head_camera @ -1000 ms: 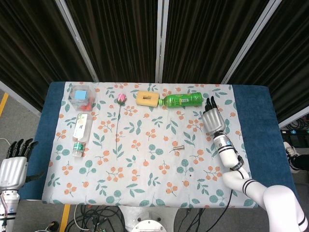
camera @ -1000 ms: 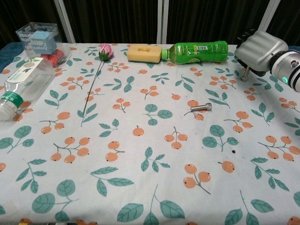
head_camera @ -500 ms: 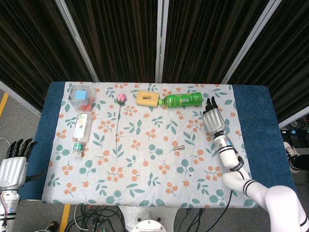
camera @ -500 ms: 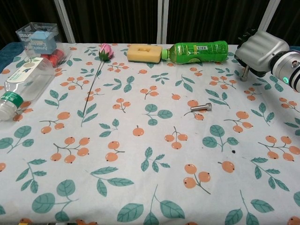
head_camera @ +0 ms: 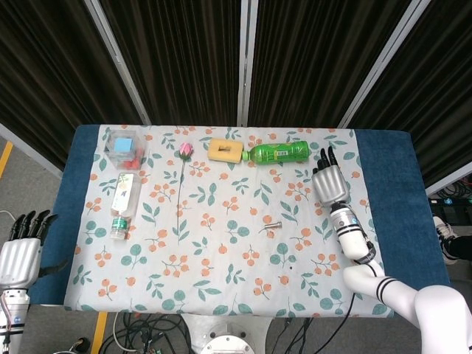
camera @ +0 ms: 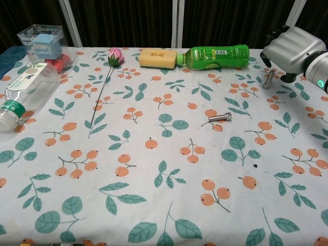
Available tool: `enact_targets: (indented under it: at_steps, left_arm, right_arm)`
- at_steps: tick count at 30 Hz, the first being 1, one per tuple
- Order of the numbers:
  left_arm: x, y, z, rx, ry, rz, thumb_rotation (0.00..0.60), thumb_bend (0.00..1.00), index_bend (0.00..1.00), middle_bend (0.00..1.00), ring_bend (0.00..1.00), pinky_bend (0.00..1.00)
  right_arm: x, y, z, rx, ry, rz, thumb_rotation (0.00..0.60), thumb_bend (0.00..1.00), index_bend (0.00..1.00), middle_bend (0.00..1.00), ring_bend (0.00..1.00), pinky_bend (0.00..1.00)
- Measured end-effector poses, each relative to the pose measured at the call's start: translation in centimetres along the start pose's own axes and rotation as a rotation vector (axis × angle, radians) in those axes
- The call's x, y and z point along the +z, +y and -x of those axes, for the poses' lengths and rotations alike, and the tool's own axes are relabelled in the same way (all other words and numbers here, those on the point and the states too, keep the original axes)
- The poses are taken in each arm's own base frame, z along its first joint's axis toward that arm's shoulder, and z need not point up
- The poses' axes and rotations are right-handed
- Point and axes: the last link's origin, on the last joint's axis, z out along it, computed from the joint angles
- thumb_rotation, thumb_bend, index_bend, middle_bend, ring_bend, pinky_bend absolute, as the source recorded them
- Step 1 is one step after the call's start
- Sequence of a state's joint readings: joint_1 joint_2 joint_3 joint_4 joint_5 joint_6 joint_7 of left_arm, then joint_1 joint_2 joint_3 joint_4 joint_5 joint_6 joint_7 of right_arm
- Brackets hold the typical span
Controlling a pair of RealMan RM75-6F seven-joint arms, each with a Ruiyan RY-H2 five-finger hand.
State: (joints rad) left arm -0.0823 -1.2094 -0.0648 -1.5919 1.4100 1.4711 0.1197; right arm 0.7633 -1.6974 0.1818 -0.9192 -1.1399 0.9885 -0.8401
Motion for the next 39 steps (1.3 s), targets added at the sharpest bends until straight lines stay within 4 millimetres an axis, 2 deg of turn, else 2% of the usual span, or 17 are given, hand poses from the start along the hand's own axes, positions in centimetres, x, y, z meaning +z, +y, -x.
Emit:
enact_targets:
  at_steps: [7,12,15,20,26,33,39]
  left_arm:
    - [0.0,0.1,-0.3,0.005,0.006,0.001,0.600,0.00,0.15,0.08,0.00,0.00]
    - [0.0,0.3,-0.5,0.010,0.015,0.006,0.600,0.00,0.15,0.08,0.00,0.00]
    - [0.0,0.5,-0.6,0.012,0.019,0.009,0.600,0.00,0.15,0.08,0.00,0.00]
    - [-0.1,0.6,-0.8,0.014,0.024,0.012,0.600,0.00,0.15,0.08,0.00,0.00]
    - [-0.3,0.4,-0.6,0.007,0.018,0.004,0.600,0.00,0.15,0.08,0.00,0.00]
    - [-0.5,0.1,-0.4,-0.002,0.017,-0.002,0.600,0.00,0.15,0.08,0.00,0.00]
    - [-0.6,0.0,-0.3,-0.009,0.013,-0.004,0.600,0.00,0.15,0.08,0.00,0.00]
  right_arm:
    - [-1.9,0.3,-3.0,0.227,0.066,-0.040,0.600,0.21,0.41,0.29,0.02,0.00]
    - [-4.6,-1.0,-6.3,0.469,0.089,-0.181,0.600,0.22,0.44,0.30,0.03,0.00]
    - [-6.2,-2.4,-7.6,0.567,0.072,-0.290,0.600,0.22,0.44,0.30,0.03,0.00]
    - [-6.9,-5.1,-7.5,0.575,0.005,-0.397,0.600,0.22,0.44,0.30,0.02,0.00]
    - [-6.4,-7.6,-7.0,0.522,-0.017,-0.424,0.600,0.23,0.45,0.29,0.02,0.00]
    - [-5.7,-9.7,-6.2,0.467,-0.003,-0.413,0.600,0.23,0.46,0.26,0.01,0.00]
    - [-5.8,-10.5,-5.7,0.450,0.013,-0.412,0.600,0.25,0.47,0.24,0.00,0.00]
